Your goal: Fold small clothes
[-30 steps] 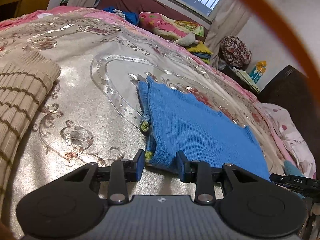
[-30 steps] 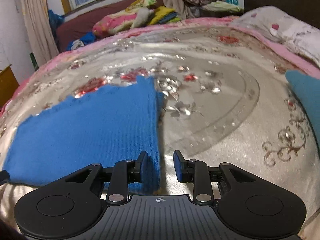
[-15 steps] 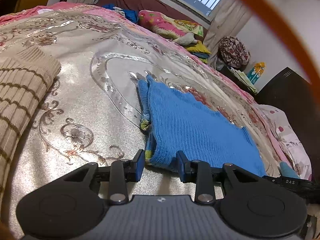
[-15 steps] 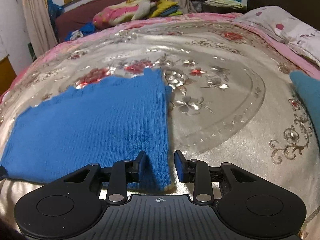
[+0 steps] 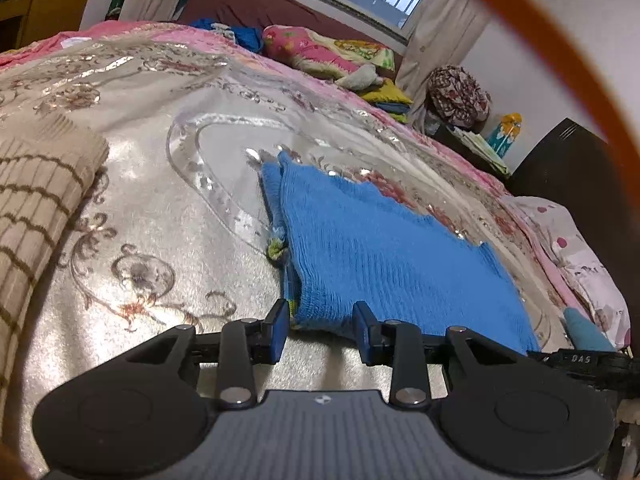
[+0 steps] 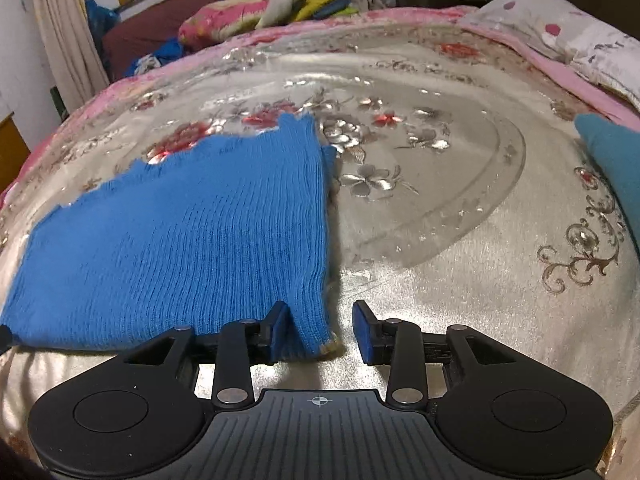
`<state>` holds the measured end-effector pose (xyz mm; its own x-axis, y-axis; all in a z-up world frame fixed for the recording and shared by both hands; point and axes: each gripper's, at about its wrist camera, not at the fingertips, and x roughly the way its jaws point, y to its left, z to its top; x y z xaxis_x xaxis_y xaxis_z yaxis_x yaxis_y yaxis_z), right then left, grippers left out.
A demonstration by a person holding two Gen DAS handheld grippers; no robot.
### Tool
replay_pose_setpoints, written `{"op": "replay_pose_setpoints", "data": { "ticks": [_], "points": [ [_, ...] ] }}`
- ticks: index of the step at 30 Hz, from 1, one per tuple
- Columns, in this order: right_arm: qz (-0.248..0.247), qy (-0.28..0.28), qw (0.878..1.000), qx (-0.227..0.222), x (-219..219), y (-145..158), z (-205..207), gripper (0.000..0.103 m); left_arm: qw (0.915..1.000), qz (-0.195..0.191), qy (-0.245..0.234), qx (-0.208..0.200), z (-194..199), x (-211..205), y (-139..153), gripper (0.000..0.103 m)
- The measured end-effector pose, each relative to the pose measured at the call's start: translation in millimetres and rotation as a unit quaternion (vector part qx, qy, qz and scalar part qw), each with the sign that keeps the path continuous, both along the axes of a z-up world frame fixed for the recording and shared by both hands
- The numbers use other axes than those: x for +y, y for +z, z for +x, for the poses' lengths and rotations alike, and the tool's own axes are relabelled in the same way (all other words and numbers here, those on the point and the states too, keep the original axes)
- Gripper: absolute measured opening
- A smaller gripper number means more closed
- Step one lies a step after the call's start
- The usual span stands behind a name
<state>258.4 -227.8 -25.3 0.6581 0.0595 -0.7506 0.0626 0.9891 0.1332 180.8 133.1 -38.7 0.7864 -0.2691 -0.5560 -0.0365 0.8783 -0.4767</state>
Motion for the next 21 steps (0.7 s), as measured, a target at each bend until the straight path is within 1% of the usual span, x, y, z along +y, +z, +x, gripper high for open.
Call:
{"op": "replay_pose_setpoints", "data": {
  "ticks": [3, 7, 10, 16, 18, 20, 21],
  "points": [
    [0.005, -0.004, 1.000, -0.005, 0.7, 5.0, -1.8, 0.035, 1.0000, -0.007, 0.001, 0.001, 0.0, 1.4, -1.0, 0.038],
    [-0.010, -0.004, 1.000, -0.010, 2.6, 9.3, -3.3, 0.036, 0.9999, -0.014, 0.003, -0.003, -1.5, 4.3, 0.7, 0.038],
    [-0.010, -0.009, 1.000, 0.007, 1.2, 2.3, -1.3, 0.038, 0.9999, -0.016, 0.001, 0.000, -0.8, 5.6, -0.3, 0.038],
    [-0.014, -0.017, 1.000, -0.007, 2.0, 9.3, -6.6, 0.038, 0.9999, -0.015, -0.002, 0.003, -1.0, 5.3, -1.7, 0.038],
    [-0.014, -0.019, 1.000, -0.008, 0.9, 11.2, -7.5, 0.038, 0.9999, -0.010, -0.004, -0.002, -2.7, 4.4, -0.2, 0.038],
    [-0.007, -0.025, 1.000, -0.010, -2.3, 12.4, -9.3, 0.038, 0.9999, 0.004, -0.006, -0.010, -5.8, 3.6, 3.0, 0.038],
    [-0.001, -0.029, 1.000, -0.011, -4.6, 13.1, -10.6, 0.038, 0.9997, 0.018, -0.007, -0.018, -7.8, 2.1, 4.8, 0.038]
  ]
}}
